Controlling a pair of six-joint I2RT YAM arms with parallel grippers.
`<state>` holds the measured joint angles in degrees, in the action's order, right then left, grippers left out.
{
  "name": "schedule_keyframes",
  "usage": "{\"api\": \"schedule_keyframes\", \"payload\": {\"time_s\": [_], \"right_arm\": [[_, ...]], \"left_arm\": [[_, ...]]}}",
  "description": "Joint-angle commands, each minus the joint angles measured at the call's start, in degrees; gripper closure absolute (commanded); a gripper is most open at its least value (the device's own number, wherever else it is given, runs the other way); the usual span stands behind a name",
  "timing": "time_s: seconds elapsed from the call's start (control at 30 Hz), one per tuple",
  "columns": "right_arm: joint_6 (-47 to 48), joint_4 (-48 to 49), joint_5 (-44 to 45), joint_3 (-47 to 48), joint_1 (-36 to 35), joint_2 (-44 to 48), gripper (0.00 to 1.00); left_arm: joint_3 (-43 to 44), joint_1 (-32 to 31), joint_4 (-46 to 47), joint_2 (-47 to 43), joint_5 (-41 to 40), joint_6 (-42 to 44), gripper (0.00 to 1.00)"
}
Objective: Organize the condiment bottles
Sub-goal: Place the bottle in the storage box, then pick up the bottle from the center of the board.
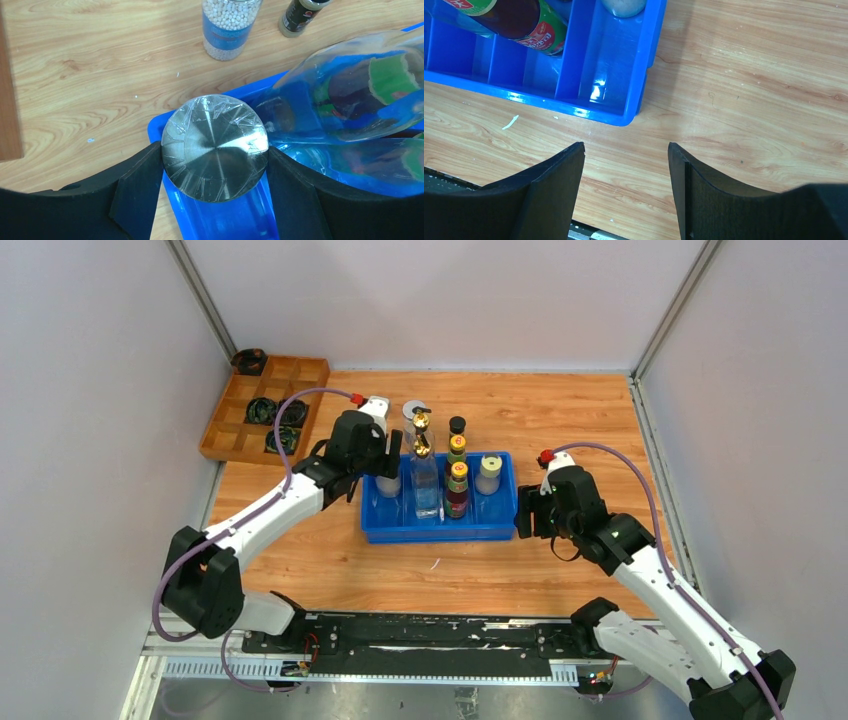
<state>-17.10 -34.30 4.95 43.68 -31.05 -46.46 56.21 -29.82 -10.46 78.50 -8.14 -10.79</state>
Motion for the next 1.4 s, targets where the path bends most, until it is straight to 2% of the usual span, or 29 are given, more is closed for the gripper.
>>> {"api": "schedule_keyframes", "payload": {"time_s": [0.0,0.33,0.6,0.83,1.1,1.37], "right_arm": [[0.52,-0.15,0.0,-0.49,-0.68,0.24,0.33],[0.42,0.38,-0.36,-0.72,-0.68,-0.08,0.33],[0.15,0.3,-0.73,-0.7,-0.68,0.48,0.32],[0.03,0.33,-0.93,-0.34,-0.61,0.52,0.32],[-0.26,0.17,-1.72,1.5,-0.68,0.2,0.32],[0.71,-0.55,-1.2,3.01,-0.67,-0.15,0.3]], "left_arm": [[0.75,-0.32,2.08,-0.1,-1.16,-0.91,0.25],[2.89,-0.32,-6.39,-2.3,-2.33,-3.55,0.15],[4.61,-0.32,-13.36,-8.32,-2.13,-4.51,0.15],[3.36,-0.32,-17.55,-16.81,-0.05,-6.88,0.15],[-2.38,-0.41,-19.61,-32.22,7.0,-13.05,0.16],[-7.62,-0.41,-23.49,-42.62,7.79,-16.27,0.17]]}}
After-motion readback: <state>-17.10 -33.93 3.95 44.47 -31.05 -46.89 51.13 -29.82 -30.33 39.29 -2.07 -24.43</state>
